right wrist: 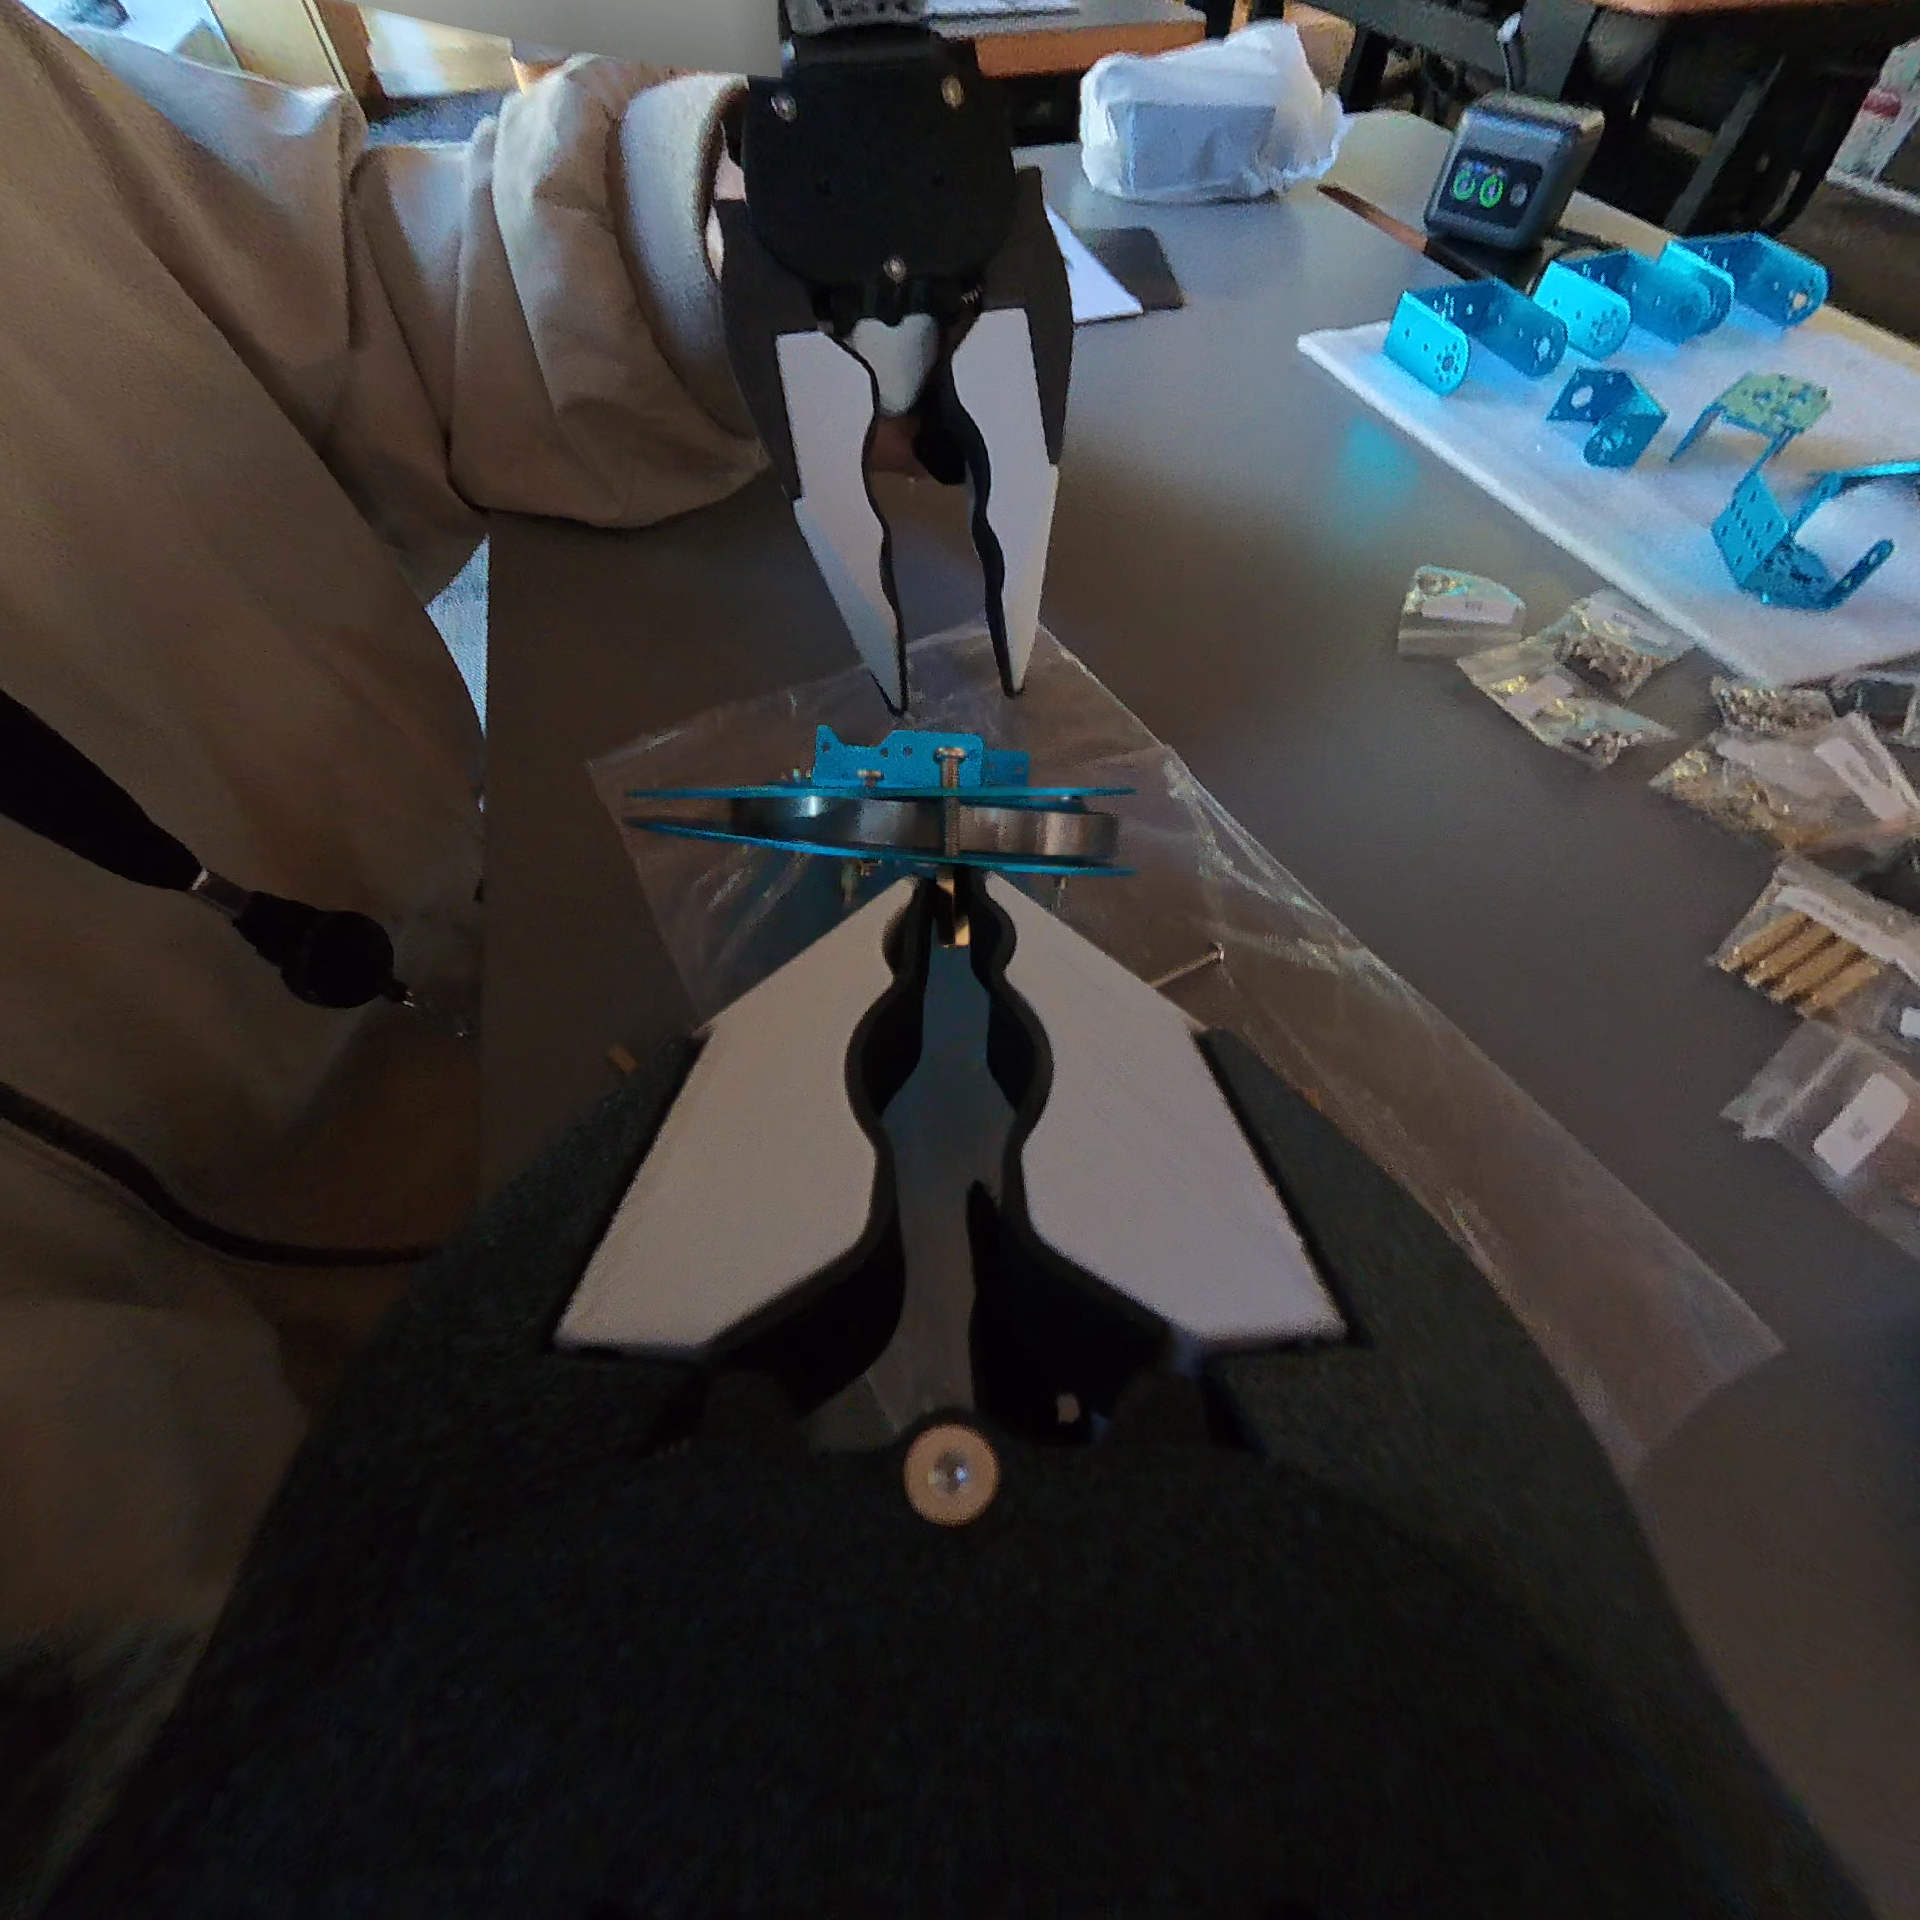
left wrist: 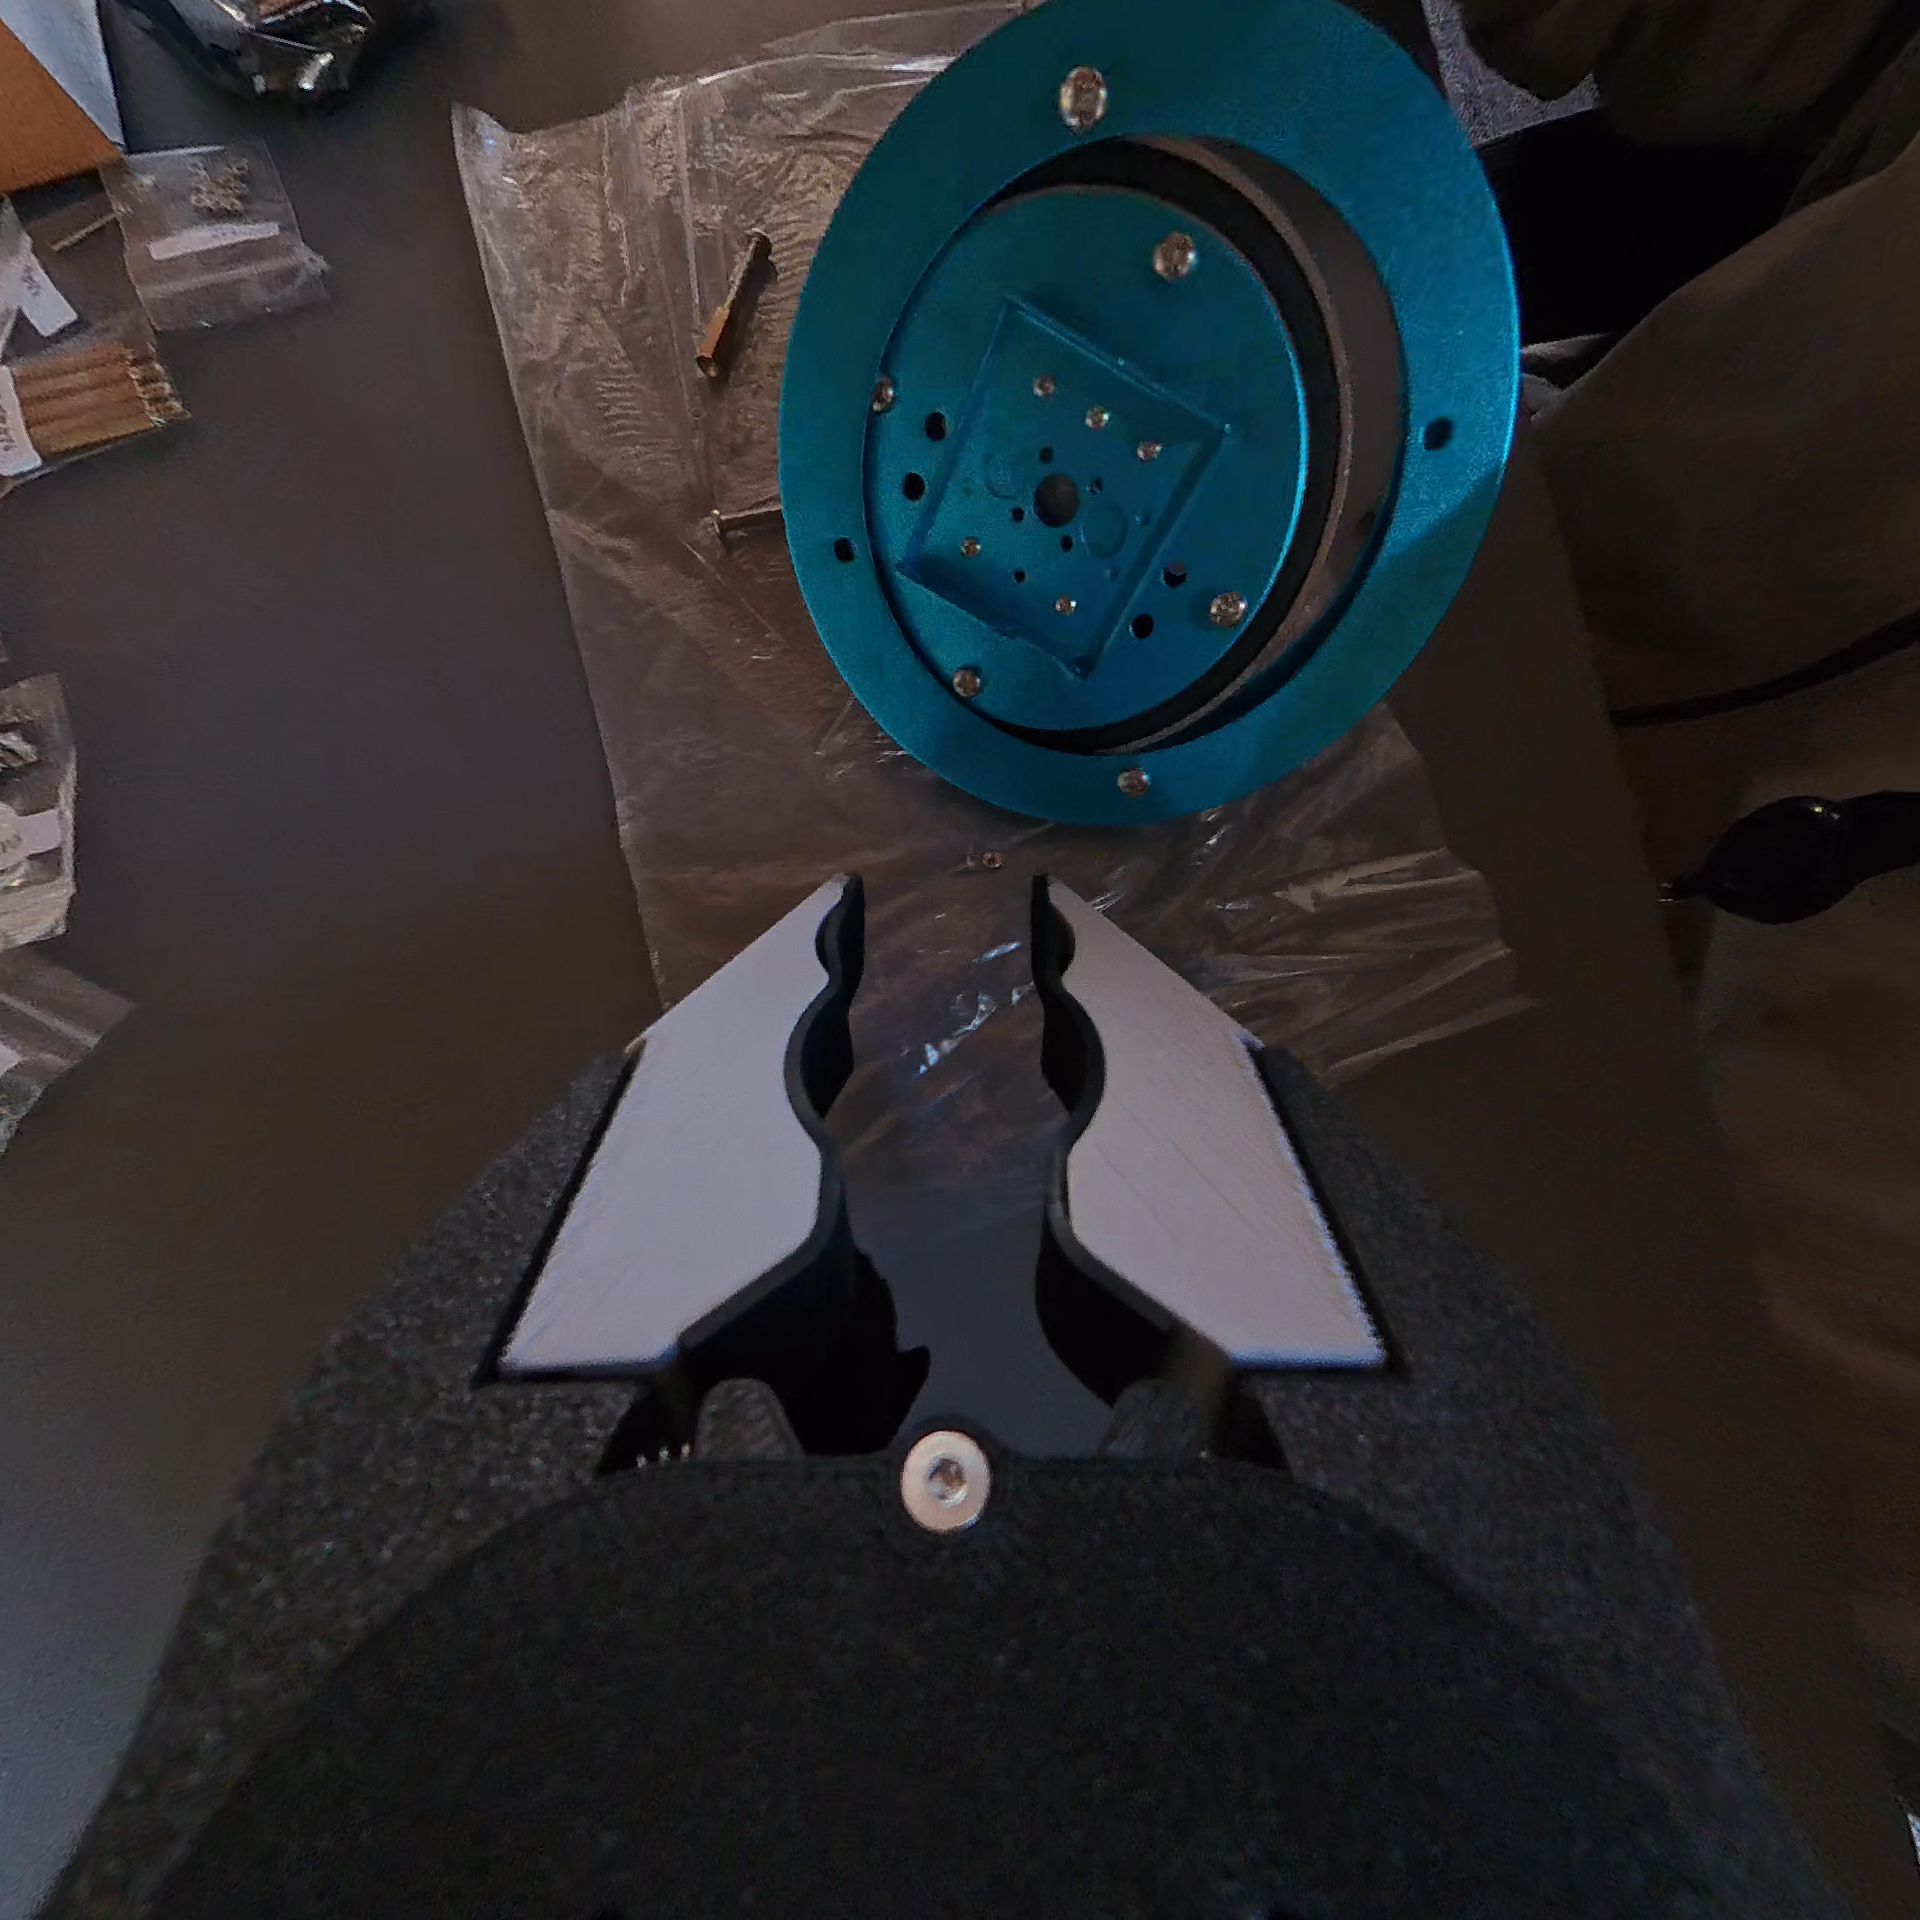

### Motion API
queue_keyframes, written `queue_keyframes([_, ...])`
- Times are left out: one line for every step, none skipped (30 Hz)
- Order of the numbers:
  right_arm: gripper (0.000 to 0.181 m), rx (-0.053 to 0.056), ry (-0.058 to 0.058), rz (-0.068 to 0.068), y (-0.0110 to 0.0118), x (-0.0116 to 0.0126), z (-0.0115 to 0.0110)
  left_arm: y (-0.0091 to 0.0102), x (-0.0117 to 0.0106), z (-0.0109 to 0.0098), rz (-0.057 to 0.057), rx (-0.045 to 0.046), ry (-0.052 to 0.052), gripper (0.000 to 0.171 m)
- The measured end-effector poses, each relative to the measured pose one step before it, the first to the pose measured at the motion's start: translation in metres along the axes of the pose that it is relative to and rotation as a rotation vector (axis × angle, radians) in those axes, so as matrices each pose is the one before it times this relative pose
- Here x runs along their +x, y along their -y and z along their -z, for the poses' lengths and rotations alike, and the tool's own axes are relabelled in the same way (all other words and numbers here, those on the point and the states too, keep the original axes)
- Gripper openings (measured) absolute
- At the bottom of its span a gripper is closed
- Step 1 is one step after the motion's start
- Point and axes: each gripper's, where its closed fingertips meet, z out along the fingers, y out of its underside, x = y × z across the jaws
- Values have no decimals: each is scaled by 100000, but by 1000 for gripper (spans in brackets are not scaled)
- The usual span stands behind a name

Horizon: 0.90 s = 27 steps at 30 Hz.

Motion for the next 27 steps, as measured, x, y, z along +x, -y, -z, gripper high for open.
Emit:
queue_keyframes([5,-1414,-361,-839,-382,99,75,-99,164,-153,20,-376,-629,30])
queue_keyframes([5,-1200,-394,-875,-319,98,81,-109,124,-197,-319,-537,-260,31])
queue_keyframes([5,-935,-279,-483,-283,67,85,-109,168,-218,-402,-661,-444,31])
queue_keyframes([5,-877,-30,-290,-247,24,69,-111,183,-208,-341,-773,-590,30])
queue_keyframes([5,-1268,61,-476,-305,2,59,-73,161,-189,-392,-575,-296,30])
queue_keyframes([5,-1253,-368,-565,-285,64,45,-61,154,-168,-446,-528,-265,30])
queue_keyframes([5,-1299,-491,-330,-287,80,39,-62,139,-117,-520,-632,-222,31])
queue_keyframes([5,-1251,-357,-267,-271,66,39,-30,90,-63,-496,-383,43,31])
queue_keyframes([5,-964,-231,-396,-241,49,15,44,89,-39,-245,5,-108,30])
queue_keyframes([5,-879,-50,-392,-240,11,7,55,105,-25,10,192,-419,31])
queue_keyframes([5,-747,14,-346,-237,-11,4,55,74,-33,146,293,-270,30])
queue_keyframes([5,-872,31,-423,-245,-10,-4,67,69,-40,200,360,-365,31])
queue_keyframes([5,-830,-72,-277,-235,11,5,71,98,-56,190,400,-540,31])
queue_keyframes([5,-696,-124,-164,-205,16,-3,50,88,-68,239,329,-607,31])
queue_keyframes([5,-802,-136,-216,-206,18,1,6,71,-77,151,-39,-465,30])
queue_keyframes([5,-982,-116,-247,-214,15,-13,-30,16,-69,-77,-231,-36,31])
queue_keyframes([5,-1092,-68,-194,-221,7,-17,-35,36,-63,-112,-206,-78,31])
queue_keyframes([5,-1256,-240,-86,-228,28,-28,0,51,-58,-10,-43,-227,30])
queue_keyframes([5,-1092,-393,181,-210,33,-36,30,67,-37,23,92,-308,31])
queue_keyframes([5,-1052,-188,115,-199,12,-43,50,45,-48,48,205,-197,30])
queue_keyframes([5,-1046,126,-107,-196,-31,-61,70,52,-37,66,250,-234,30])
queue_keyframes([5,-1012,205,-149,-192,-35,-61,30,60,-52,39,69,-272,31])
queue_keyframes([4,-1214,235,-36,-211,-41,-74,19,40,-47,-23,-9,-156,31])
queue_keyframes([4,-1310,149,150,-228,-29,-94,23,67,-63,-9,32,-307,31])
queue_keyframes([4,-1490,243,89,-250,-57,-115,12,61,-53,2,25,-245,30])
queue_keyframes([4,-1689,359,154,-276,-68,-131,1,29,-59,-41,-34,-95,30])
queue_keyframes([4,-1565,-35,518,-254,-45,-130,-6,43,-68,9,-65,-235,31])
